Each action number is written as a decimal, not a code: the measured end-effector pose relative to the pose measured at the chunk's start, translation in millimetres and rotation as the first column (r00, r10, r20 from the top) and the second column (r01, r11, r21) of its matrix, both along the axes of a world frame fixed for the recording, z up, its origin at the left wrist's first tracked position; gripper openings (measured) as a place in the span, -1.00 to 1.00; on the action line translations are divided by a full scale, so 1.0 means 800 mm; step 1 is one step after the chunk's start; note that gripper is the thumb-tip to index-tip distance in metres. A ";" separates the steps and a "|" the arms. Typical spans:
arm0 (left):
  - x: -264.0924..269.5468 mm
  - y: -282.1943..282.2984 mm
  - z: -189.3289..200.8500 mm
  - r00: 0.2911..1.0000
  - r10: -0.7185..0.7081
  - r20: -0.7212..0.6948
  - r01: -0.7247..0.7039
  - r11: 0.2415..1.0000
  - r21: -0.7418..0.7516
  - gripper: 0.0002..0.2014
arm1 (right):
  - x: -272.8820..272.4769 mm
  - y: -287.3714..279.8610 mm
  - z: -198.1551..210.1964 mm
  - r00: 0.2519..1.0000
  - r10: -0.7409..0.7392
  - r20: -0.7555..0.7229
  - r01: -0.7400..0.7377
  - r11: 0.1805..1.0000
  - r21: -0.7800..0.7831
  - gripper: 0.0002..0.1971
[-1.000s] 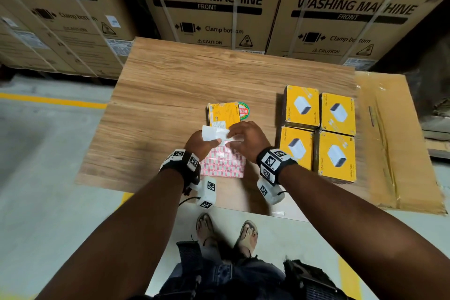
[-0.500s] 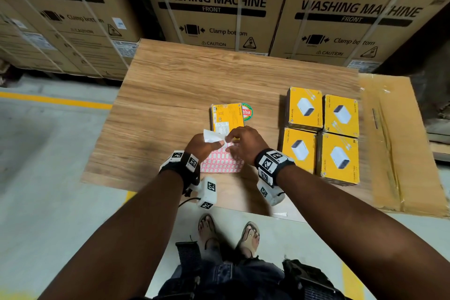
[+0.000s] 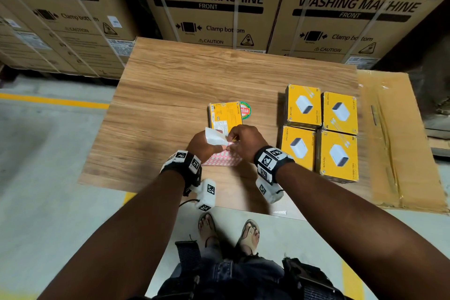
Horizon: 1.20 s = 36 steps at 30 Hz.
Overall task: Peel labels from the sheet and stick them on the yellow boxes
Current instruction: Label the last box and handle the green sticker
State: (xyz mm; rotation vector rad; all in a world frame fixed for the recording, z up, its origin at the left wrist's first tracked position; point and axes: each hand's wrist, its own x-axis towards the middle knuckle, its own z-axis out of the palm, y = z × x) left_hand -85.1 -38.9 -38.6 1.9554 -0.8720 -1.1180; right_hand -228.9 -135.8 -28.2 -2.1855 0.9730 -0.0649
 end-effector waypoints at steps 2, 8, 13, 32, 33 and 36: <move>-0.001 -0.001 0.001 1.000 0.002 0.013 -0.002 1.000 0.004 -0.55 | 0.000 0.000 0.000 1.000 -0.003 0.001 0.003 1.000 0.005 -0.80; -0.004 -0.002 0.001 0.996 -0.038 0.075 0.035 0.999 0.038 -0.61 | -0.006 -0.003 0.001 1.000 0.004 -0.018 -0.002 0.994 0.113 -0.81; -0.006 0.002 -0.003 0.997 -0.036 0.075 0.031 0.997 0.070 -0.63 | -0.009 -0.006 -0.002 1.000 -0.013 0.008 0.012 0.992 0.122 -0.89; -0.008 0.000 -0.012 0.963 -0.149 0.224 0.141 0.989 0.049 -0.64 | -0.011 -0.012 -0.008 1.000 0.000 -0.012 0.002 0.989 0.149 -0.90; -0.008 0.001 -0.012 0.964 -0.146 0.222 0.138 0.989 0.052 -0.62 | -0.011 -0.013 -0.008 1.000 -0.006 -0.006 0.006 0.989 0.150 -0.90; -0.008 0.002 -0.017 0.965 -0.157 0.209 0.145 0.987 0.071 -0.59 | -0.013 -0.017 -0.009 1.000 -0.012 -0.022 0.015 0.991 0.131 -0.93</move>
